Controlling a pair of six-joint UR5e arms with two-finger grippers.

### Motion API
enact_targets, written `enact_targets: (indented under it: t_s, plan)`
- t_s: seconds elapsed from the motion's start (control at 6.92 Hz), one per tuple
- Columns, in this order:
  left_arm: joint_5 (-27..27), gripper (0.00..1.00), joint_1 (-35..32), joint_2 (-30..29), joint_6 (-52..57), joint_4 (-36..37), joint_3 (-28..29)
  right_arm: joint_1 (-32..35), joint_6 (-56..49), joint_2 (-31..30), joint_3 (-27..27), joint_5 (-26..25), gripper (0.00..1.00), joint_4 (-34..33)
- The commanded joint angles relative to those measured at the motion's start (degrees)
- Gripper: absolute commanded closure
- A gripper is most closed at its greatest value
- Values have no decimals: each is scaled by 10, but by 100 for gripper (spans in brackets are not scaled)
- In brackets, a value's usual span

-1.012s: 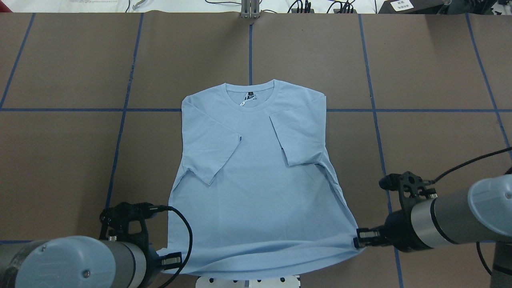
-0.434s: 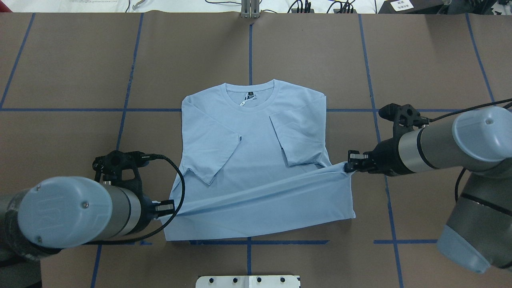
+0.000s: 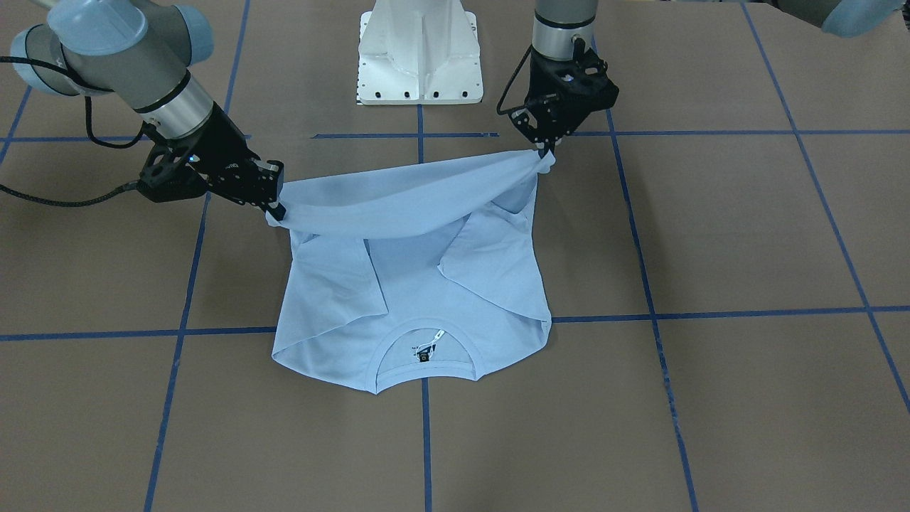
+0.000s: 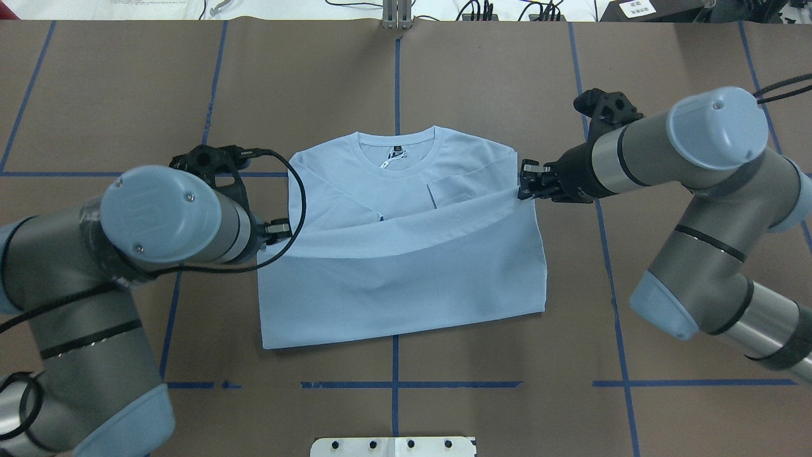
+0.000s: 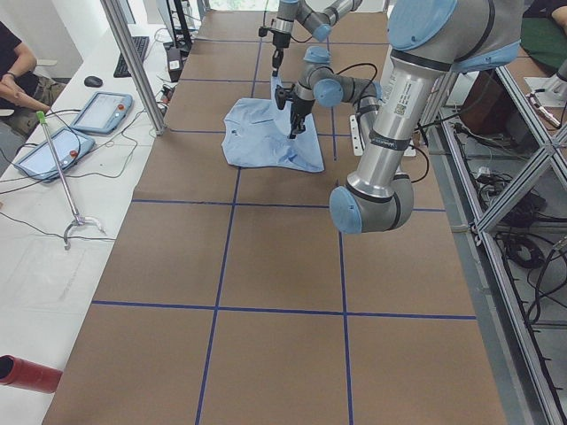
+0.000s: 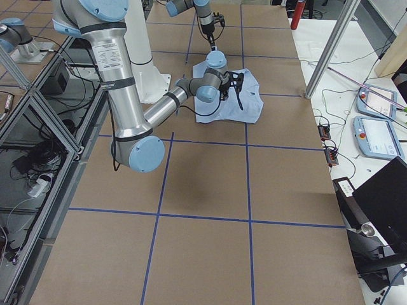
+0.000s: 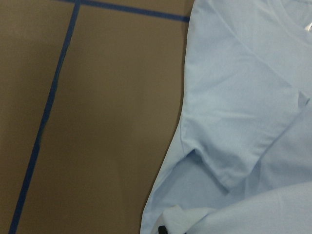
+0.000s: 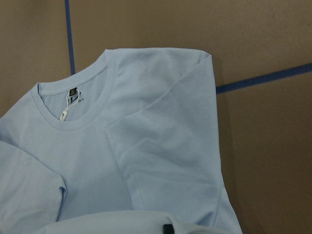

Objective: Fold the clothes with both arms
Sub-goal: 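Lift the hem with both grippers and fold it toward the collar, then lay the hem near the collar and open both grippers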

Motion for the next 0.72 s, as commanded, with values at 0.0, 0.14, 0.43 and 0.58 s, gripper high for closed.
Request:
enact_targets:
  t_s: [0.0,0.14,0.43,0.58]
  plan:
    - [0,100,-62,-7,12,-87,100,23,-2,51,-64,0,100,1]
    - [0,100,-70,-8,25,-101,117,39,-2,61,-79,1,100,1]
    - [1,100,-72,-24,25,-139,160,63,-10,85,-129,1,100,1]
    - [1,100,-73,-46,24,-158,198,64,-11,97,-150,1,100,1]
